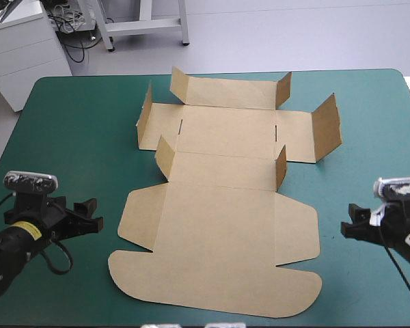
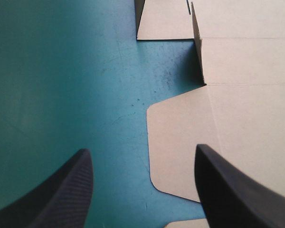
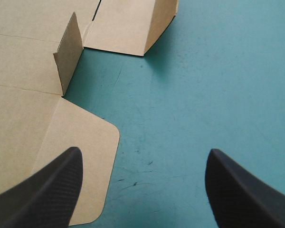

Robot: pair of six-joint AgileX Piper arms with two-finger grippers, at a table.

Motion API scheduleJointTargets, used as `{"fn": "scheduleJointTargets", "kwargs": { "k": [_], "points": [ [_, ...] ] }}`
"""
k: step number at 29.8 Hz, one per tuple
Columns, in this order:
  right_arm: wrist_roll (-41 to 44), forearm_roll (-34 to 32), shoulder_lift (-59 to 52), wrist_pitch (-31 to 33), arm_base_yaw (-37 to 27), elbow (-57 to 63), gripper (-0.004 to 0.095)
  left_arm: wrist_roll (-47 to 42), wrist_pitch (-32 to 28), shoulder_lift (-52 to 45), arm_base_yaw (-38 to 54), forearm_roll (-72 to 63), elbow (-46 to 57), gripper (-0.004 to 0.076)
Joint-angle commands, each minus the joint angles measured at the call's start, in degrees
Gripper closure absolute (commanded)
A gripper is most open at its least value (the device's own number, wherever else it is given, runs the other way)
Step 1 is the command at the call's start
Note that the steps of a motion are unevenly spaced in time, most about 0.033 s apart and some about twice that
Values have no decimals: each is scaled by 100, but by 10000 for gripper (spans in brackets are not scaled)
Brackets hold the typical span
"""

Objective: Fold the box

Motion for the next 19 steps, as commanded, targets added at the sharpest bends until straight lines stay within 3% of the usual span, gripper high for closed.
{"fn": "scheduleJointTargets", "kwargs": {
  "k": [1,9,19],
  "points": [
    [-66,196,865,59,-16,-770,237,-20,122,583,-5,264,-683,277],
    [-52,354,2604,573,251,-2244,237,126,802,1798,-5,856,-1558,277],
    [296,230,4648,825,1204,-3625,237,276,1038,2701,323,889,-1781,277]
  ]
}}
